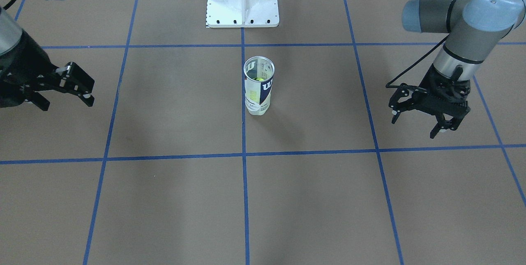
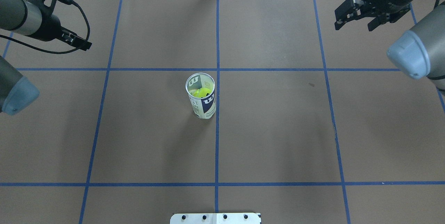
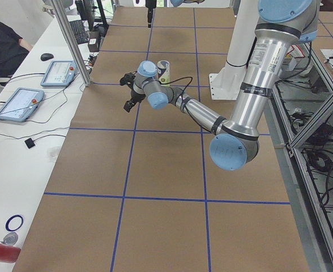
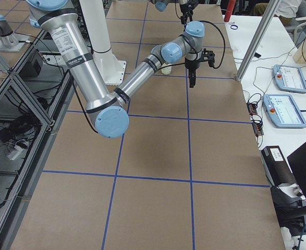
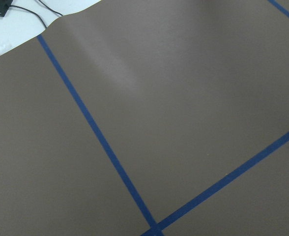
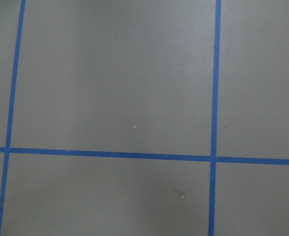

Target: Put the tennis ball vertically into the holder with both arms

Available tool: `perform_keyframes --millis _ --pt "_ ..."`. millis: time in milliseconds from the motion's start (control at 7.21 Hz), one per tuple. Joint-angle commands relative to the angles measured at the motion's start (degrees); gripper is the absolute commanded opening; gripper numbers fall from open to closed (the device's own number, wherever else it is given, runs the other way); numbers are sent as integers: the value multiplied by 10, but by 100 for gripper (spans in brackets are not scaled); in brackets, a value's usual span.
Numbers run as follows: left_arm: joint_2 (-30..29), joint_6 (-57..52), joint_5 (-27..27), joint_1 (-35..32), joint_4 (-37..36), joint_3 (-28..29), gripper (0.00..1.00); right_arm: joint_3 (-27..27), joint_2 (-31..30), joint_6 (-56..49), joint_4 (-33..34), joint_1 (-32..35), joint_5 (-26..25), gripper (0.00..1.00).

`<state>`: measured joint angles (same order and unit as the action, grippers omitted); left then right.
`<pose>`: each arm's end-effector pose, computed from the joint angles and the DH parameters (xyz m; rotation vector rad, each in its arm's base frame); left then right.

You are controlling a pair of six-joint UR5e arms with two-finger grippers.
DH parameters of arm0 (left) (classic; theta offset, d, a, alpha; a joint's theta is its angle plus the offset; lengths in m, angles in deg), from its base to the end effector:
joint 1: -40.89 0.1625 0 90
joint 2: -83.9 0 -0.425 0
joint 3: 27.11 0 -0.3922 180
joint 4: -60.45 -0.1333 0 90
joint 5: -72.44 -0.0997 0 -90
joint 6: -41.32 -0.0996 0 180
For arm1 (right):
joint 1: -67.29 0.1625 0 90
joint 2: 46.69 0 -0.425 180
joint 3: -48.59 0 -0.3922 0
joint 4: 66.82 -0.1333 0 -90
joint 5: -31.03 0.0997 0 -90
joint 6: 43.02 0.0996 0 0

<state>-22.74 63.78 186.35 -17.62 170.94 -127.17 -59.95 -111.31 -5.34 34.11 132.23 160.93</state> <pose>0.2376 -0.5658 0.3822 0.5465 0.7209 0.3185 -0.1870 -0.5638 0.2842 0.1189 -0.8636 0.0057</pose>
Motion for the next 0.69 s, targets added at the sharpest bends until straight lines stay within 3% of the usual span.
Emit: perform_keyframes --millis 0,277,554 --pt "14 1 22 -61 -28 10 100 19 -32 -98 0 53 21 99" --pt "40 -47 101 -145 -96 18 100 24 -61 -160 0 67 19 99" --pt "41 -87 124 -179 -227 14 100 30 -87 -211 4 104 30 99"
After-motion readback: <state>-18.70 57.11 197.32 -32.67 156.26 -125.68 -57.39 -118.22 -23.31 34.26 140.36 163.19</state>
